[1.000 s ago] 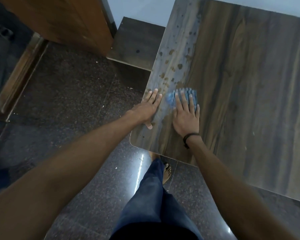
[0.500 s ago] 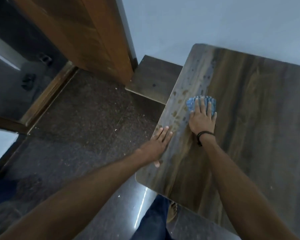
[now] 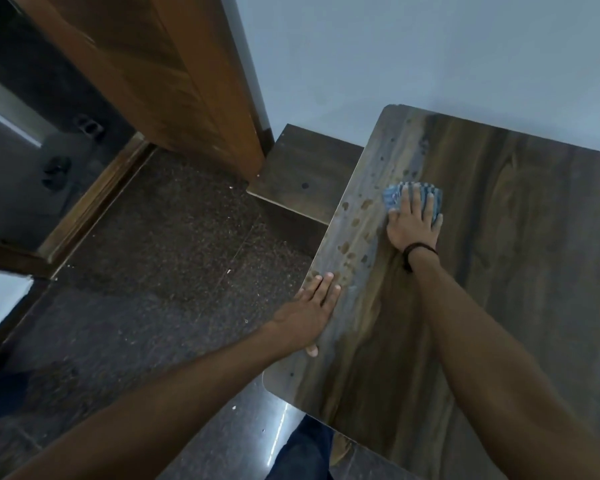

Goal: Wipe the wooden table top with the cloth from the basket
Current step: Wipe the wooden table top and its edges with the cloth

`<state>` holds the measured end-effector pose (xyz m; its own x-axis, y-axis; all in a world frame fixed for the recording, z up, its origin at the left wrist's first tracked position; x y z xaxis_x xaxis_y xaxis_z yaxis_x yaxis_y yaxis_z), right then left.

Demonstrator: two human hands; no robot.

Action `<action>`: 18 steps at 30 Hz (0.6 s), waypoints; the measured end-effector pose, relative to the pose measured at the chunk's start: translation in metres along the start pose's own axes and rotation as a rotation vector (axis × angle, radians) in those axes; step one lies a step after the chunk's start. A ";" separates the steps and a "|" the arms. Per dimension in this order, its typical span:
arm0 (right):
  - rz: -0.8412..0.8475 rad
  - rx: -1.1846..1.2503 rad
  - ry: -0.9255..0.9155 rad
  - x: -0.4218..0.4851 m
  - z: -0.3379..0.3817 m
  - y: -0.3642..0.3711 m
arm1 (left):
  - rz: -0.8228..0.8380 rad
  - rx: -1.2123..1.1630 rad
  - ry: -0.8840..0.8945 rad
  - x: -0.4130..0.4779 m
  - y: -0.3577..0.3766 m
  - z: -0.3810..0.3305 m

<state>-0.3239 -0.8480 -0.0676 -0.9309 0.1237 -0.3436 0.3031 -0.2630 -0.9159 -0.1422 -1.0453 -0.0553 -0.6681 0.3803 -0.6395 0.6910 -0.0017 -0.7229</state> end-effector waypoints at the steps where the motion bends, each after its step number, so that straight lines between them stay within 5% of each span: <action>1: 0.003 0.003 -0.005 -0.002 0.002 0.001 | -0.015 0.002 0.008 0.004 -0.007 -0.003; 9: -0.068 -0.062 0.016 -0.105 -0.004 0.042 | -0.183 -0.182 -0.015 0.087 -0.116 -0.003; 18: -0.119 -0.093 -0.020 0.001 -0.003 0.007 | -0.062 -0.092 0.003 0.132 -0.123 0.002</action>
<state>-0.3223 -0.8473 -0.0753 -0.9650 0.1295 -0.2279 0.2069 -0.1578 -0.9656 -0.3162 -0.9966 -0.0513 -0.7099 0.3795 -0.5933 0.6707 0.1072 -0.7339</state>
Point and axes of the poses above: each hand's wrist, its own x-axis towards the middle knuckle, its own y-axis out of the palm, z = x × y, the point moved 6 cm from there along x, towards the middle knuckle, and after that the axes turned 12 degrees about -x, right-handed, at the moved point
